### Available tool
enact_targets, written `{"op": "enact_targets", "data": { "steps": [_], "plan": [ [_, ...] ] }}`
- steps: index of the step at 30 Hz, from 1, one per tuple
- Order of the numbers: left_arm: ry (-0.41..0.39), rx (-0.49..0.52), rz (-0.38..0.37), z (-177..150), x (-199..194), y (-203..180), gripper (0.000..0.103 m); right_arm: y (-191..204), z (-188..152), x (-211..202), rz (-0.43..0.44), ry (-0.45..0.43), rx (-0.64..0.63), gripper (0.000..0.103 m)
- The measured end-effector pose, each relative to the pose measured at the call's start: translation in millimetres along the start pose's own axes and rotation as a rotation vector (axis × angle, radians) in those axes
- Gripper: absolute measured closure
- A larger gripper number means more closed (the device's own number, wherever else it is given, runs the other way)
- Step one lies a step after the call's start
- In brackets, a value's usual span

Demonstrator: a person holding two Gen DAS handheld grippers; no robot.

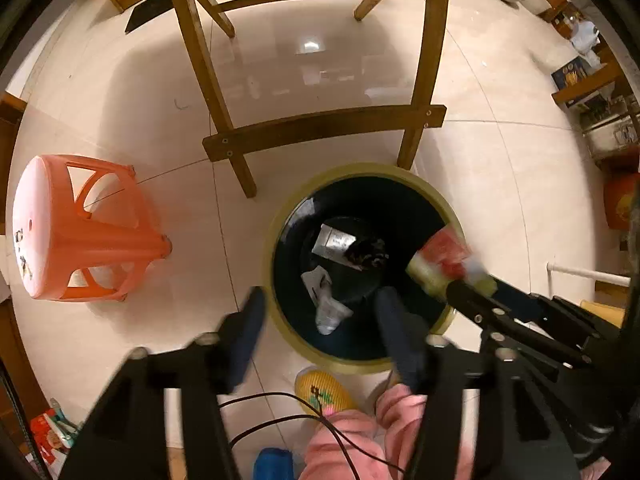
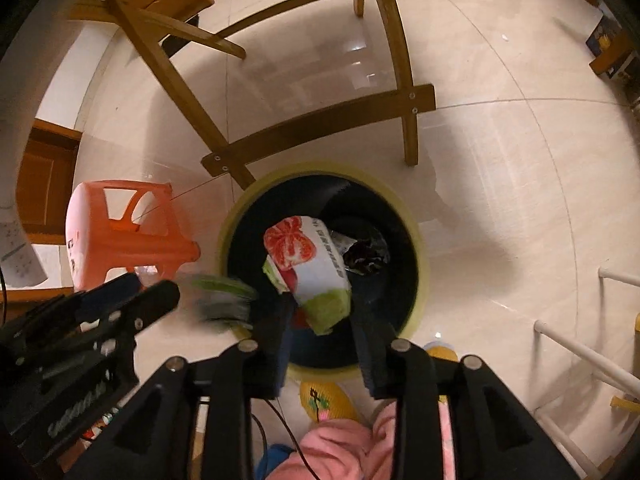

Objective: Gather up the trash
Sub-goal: 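Open both tools to drop the wrappers into the bin, then raise both tools back toward the table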

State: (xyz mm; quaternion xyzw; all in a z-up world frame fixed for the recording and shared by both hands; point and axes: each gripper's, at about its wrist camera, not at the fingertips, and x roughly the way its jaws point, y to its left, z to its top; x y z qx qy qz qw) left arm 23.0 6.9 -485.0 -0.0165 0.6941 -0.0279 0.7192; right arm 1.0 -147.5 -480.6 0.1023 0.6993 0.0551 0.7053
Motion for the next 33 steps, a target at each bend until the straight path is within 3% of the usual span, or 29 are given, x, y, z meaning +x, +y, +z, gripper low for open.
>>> {"op": "enact_targets", "data": {
  "steps": [1,4,10,18,23,33],
  "plan": [
    [0.000,0.001,-0.005,0,3,1,0.032,-1,0,5,0.006,0.009,0.005,0.069],
    [0.010,0.000,-0.009,-1,7,3,0.029,-4,0,13,0.013,0.014,0.012,0.067],
    [0.013,-0.006,0.008,-1,-2,3,0.029,-4,-4,8,0.020,0.006,0.021,0.067],
    [0.020,-0.023,0.026,-5,-45,1,0.029,2,-9,-25,0.028,-0.017,0.029,0.067],
    [0.000,-0.056,0.015,-11,-97,3,0.029,6,-15,-69,0.041,-0.028,0.051,0.067],
    [-0.140,-0.031,-0.007,-18,-241,-6,0.029,38,-18,-197,0.058,-0.109,0.019,0.067]
  ]
}}
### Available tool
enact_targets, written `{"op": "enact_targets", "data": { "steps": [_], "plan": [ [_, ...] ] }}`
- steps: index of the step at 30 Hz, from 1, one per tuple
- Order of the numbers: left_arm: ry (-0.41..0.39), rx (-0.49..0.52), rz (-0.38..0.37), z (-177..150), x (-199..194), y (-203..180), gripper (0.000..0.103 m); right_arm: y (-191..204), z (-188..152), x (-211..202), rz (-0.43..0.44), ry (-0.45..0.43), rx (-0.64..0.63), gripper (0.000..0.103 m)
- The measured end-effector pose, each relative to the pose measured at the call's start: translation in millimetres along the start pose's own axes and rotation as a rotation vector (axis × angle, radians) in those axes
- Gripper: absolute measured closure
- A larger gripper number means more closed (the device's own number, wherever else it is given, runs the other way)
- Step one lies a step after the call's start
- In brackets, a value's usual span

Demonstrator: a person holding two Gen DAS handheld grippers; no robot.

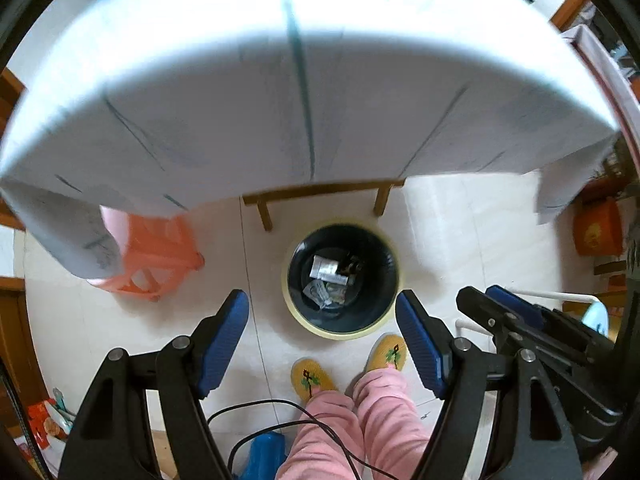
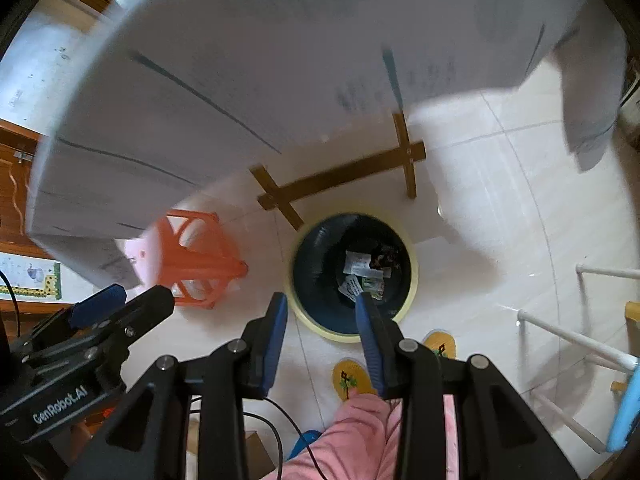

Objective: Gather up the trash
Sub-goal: 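Raise both tools back toward the table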

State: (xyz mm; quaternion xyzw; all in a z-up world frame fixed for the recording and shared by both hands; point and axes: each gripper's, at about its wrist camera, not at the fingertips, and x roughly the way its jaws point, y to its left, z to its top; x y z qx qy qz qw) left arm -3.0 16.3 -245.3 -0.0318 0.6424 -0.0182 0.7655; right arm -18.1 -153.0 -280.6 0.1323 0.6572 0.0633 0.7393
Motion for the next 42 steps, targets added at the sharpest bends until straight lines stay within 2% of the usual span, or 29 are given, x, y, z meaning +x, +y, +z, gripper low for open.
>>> {"op": "enact_targets", "data": {
  "steps": [6,13,22,28,34,39,42],
  "plan": [
    [-0.074,0.052,-0.033,2,-81,-7,0.029,32,4,-81,0.024,-0.061,-0.042,0.067],
    [-0.204,0.119,-0.047,5,-162,-11,0.029,62,9,-165,0.043,-0.159,-0.102,0.067],
    [-0.387,0.151,-0.026,21,-237,-1,0.029,90,14,-233,0.042,-0.312,-0.165,0.067],
    [-0.454,0.144,-0.026,32,-265,7,0.029,108,22,-257,0.037,-0.382,-0.195,0.065],
    [-0.485,0.112,-0.037,49,-279,19,0.029,119,35,-271,0.032,-0.408,-0.212,0.062],
    [-0.500,0.084,-0.018,70,-280,27,0.029,118,64,-274,0.063,-0.402,-0.180,0.044],
    [-0.499,0.063,-0.002,88,-276,31,0.029,116,92,-268,0.071,-0.390,-0.155,0.044]
  ]
}}
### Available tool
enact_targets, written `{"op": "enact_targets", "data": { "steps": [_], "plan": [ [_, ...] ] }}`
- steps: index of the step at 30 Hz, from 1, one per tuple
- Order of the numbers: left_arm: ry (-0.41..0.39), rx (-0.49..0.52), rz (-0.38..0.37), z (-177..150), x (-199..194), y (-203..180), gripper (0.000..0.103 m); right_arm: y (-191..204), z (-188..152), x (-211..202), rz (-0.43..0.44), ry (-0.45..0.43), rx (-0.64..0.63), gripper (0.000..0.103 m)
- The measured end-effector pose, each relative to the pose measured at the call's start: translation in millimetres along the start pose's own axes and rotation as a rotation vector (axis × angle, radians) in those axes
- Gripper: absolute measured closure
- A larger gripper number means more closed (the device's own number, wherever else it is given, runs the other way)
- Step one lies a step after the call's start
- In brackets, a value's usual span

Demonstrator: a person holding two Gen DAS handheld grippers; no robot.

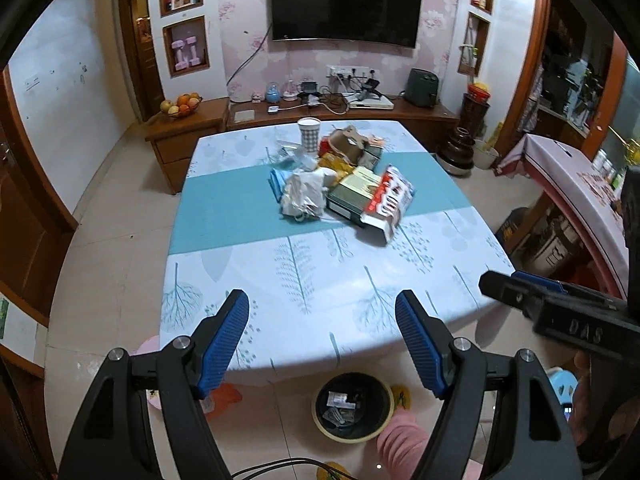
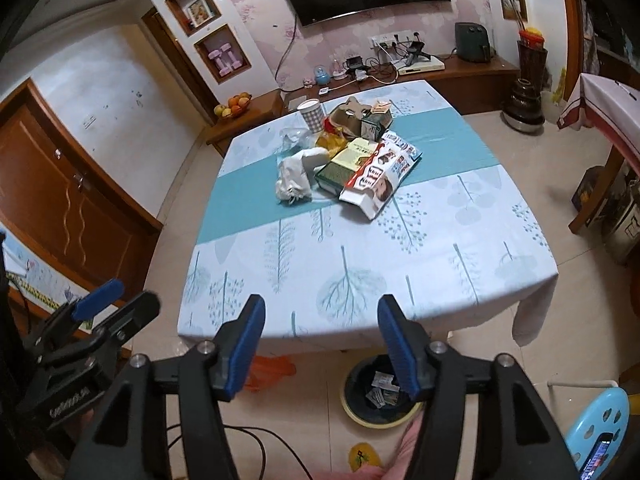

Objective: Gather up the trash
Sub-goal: 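Raise both tools back toward the table, then grasp the Kinder chocolate box with the right tool while the left tool reaches the white tissue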

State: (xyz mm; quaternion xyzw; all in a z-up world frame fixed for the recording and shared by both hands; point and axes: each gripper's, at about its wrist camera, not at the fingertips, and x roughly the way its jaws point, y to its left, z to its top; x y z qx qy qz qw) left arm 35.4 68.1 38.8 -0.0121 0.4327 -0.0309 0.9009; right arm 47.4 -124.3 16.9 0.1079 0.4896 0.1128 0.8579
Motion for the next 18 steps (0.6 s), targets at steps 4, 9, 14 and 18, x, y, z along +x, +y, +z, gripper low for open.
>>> {"op": "enact_targets", "data": {
  "steps": [4,9,14,18],
  "plan": [
    [0.013,-0.028,0.028,23,26,3,0.029,-14,32,27,0.026,0.024,0.049,0.042],
    [0.059,-0.091,0.067,60,73,2,0.029,-42,79,81,0.052,0.088,0.106,0.037],
    [0.100,-0.143,0.105,99,124,-1,0.029,-71,118,145,0.056,0.180,0.164,0.037],
    [0.141,-0.203,0.127,124,166,0,0.029,-94,145,196,0.068,0.252,0.230,0.037]
  ]
}}
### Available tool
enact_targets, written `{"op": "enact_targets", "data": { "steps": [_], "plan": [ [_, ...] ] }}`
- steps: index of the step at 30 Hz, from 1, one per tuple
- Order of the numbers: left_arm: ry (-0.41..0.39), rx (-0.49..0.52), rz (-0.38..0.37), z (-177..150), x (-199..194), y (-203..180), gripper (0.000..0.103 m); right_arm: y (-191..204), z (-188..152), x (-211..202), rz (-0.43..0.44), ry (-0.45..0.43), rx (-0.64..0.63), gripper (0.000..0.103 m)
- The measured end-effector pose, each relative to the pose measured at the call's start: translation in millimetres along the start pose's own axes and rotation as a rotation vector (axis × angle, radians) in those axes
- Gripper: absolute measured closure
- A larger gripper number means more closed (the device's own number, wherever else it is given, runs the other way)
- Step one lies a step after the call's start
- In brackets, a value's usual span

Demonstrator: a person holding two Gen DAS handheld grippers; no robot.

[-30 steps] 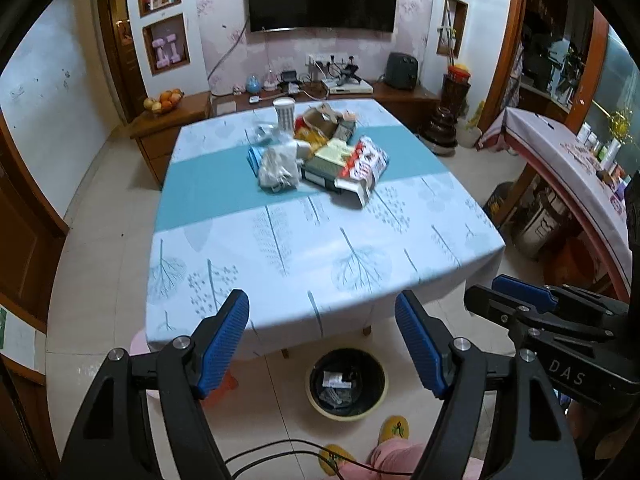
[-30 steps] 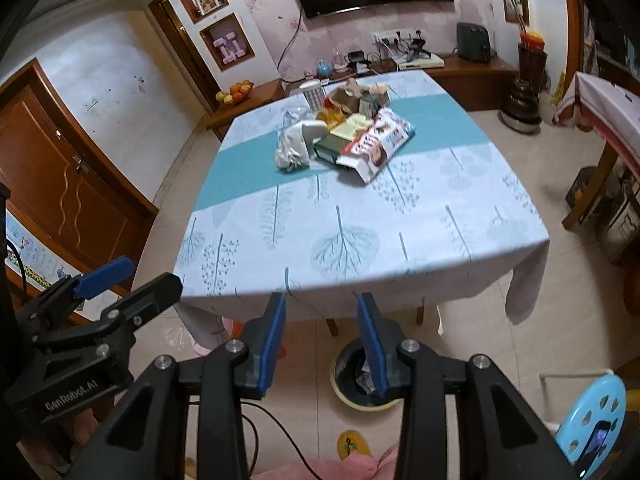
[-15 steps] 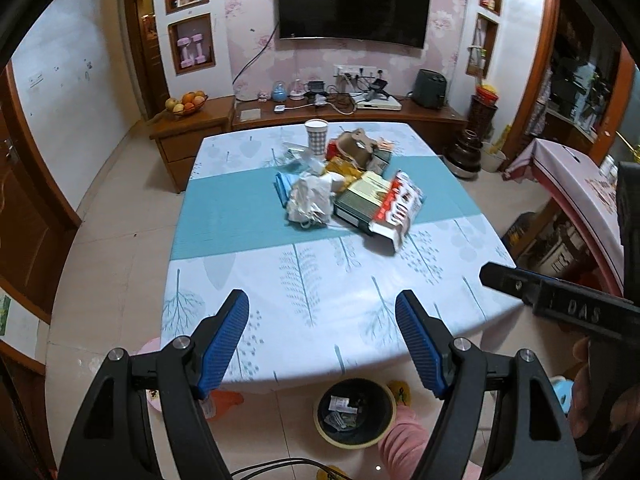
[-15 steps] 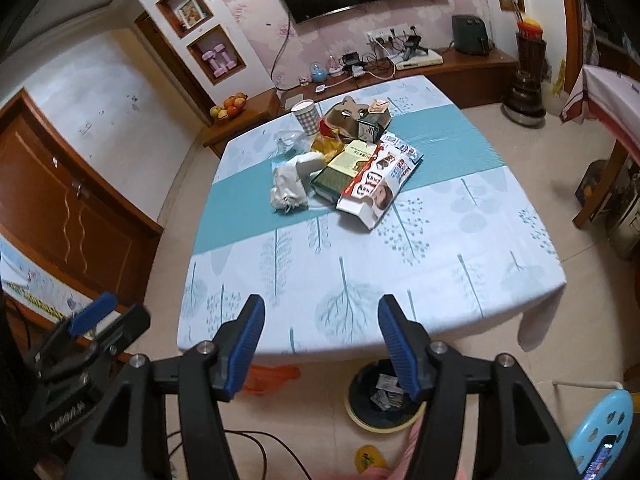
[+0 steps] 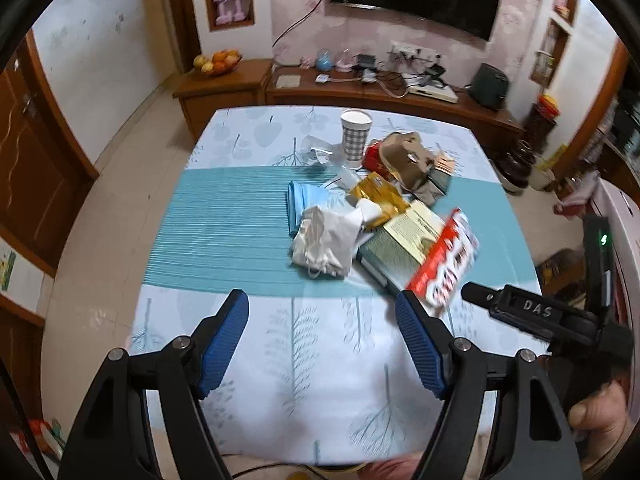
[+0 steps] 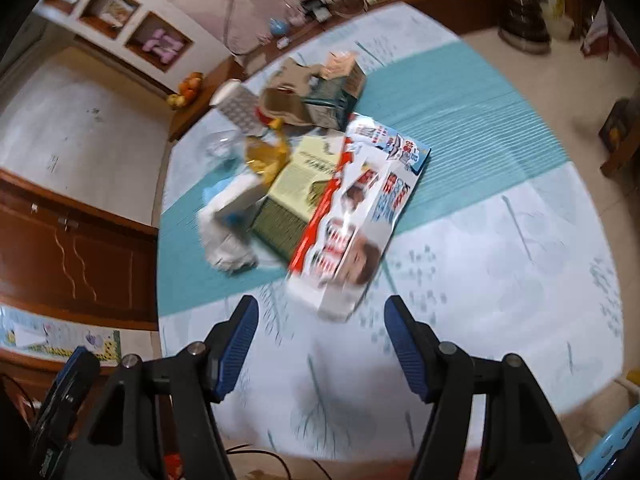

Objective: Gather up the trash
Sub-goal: 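Grasp the Kinder chocolate box with the right tool while the left tool reaches the white tissue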

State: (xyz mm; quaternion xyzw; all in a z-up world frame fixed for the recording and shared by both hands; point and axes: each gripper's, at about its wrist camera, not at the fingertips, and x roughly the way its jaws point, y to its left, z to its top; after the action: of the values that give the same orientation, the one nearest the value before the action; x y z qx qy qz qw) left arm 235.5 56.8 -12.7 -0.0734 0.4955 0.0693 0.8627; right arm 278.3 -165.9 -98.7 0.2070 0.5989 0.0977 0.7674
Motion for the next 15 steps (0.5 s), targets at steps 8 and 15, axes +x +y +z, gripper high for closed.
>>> {"op": "enact_targets", "data": {
  "steps": [8,15],
  "plan": [
    [0.080,-0.111,0.020,38,55,-7,0.029,-22,52,69,0.013,0.119,0.124,0.025],
    [0.117,-0.162,0.049,57,81,-10,0.029,-23,68,96,-0.039,0.180,0.146,0.027]
  ]
}}
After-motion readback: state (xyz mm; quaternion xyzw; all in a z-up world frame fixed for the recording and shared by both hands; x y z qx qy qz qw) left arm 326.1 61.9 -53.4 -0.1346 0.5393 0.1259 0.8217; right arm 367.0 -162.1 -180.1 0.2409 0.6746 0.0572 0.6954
